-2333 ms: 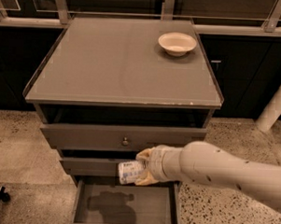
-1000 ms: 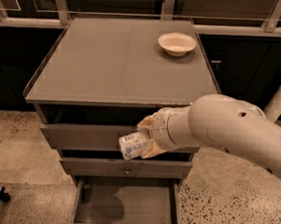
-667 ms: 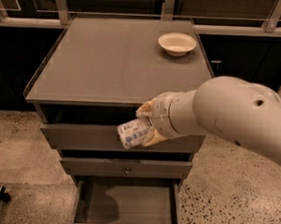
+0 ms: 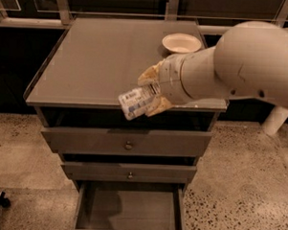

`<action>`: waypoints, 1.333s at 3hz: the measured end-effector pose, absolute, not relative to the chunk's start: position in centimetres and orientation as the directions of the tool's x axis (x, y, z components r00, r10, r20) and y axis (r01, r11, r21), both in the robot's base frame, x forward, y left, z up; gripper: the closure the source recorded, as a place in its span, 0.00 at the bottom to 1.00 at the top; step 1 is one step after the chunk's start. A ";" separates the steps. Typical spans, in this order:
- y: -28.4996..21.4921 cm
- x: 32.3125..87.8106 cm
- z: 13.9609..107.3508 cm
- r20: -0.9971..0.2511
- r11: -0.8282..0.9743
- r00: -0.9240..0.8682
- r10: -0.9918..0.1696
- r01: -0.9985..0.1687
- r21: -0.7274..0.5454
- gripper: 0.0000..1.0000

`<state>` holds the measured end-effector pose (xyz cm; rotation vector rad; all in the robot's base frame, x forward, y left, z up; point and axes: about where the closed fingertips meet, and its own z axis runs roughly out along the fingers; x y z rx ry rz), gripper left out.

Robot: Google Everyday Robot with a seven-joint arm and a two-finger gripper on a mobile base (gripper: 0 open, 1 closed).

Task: Pick blue plastic bottle from bottom drawer and place on counter

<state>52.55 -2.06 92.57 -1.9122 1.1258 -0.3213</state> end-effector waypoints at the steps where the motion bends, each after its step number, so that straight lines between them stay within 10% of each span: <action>1: -2.4 57.0 94.6 -0.236 -0.191 0.588 -0.773 -0.572 -0.797 1.00; 4: -3.0 66.4 93.8 -0.404 -0.089 0.631 -0.662 -0.602 -0.794 1.00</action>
Offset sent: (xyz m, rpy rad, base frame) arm 0.1293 -0.0138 0.0277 0.2490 0.0208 0.1418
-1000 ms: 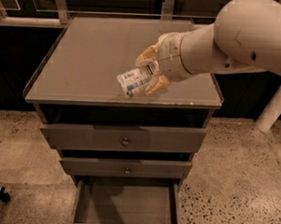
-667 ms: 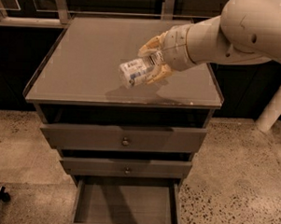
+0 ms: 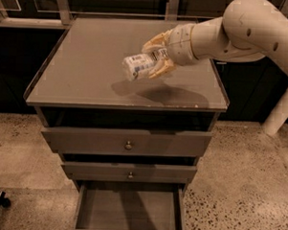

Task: Pick blue plastic bottle from bottom drawer and place on counter

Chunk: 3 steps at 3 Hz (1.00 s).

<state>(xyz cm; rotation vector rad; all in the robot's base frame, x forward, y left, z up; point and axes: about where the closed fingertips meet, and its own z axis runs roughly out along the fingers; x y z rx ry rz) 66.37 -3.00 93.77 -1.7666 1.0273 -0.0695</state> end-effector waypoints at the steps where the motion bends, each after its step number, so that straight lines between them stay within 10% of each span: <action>1: -3.7 67.9 92.2 -0.451 -0.037 0.602 -0.659 -0.625 -0.780 1.00; 3: -4.6 68.8 89.7 -0.498 0.017 0.557 -0.664 -0.655 -0.755 0.61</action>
Offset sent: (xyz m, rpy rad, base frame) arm 0.0337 -0.0342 -0.0729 0.1254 0.1152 -0.1268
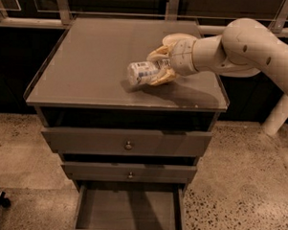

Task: Pick blue plastic bottle from bottom drawer and place on counter

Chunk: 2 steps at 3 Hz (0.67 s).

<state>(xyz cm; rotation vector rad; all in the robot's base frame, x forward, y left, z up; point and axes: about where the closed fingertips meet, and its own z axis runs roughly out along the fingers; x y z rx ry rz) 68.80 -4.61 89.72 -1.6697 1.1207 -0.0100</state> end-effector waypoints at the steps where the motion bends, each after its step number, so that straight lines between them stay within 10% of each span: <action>1: -4.6 68.8 89.7 -0.498 0.017 0.557 -0.664 -0.655 -0.755 0.37; 2: -4.6 68.8 89.7 -0.498 0.017 0.557 -0.664 -0.655 -0.755 0.14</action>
Offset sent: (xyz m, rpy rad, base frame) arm 0.0000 0.0000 0.0000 0.0000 0.0000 0.0001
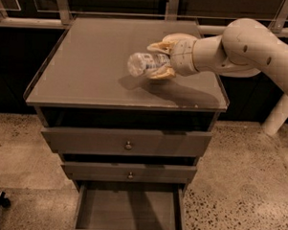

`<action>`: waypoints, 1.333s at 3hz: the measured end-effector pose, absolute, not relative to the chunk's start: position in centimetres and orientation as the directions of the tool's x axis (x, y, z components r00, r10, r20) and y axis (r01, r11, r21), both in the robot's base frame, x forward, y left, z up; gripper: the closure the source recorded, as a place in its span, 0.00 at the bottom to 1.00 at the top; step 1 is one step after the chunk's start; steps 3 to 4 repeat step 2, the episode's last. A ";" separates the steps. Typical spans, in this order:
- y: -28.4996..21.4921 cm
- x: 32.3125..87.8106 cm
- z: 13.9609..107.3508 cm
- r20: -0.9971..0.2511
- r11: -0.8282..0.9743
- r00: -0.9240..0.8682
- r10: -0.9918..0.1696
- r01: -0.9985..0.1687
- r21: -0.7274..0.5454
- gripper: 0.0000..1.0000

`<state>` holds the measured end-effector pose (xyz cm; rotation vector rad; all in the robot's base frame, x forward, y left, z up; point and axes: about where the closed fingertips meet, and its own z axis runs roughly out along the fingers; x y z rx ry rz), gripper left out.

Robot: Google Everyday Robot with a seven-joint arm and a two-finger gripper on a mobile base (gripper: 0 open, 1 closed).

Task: Pick blue plastic bottle from bottom drawer and place on counter

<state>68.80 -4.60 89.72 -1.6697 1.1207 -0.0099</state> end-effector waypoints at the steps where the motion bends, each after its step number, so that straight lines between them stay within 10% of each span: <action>1: -4.6 68.8 89.7 -0.498 0.017 0.557 -0.664 -0.655 -0.755 0.00; 4: -4.6 68.8 89.7 -0.498 0.017 0.557 -0.664 -0.655 -0.755 0.00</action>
Offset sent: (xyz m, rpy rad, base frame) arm 0.0000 0.0000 0.0000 0.0000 0.0000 0.0001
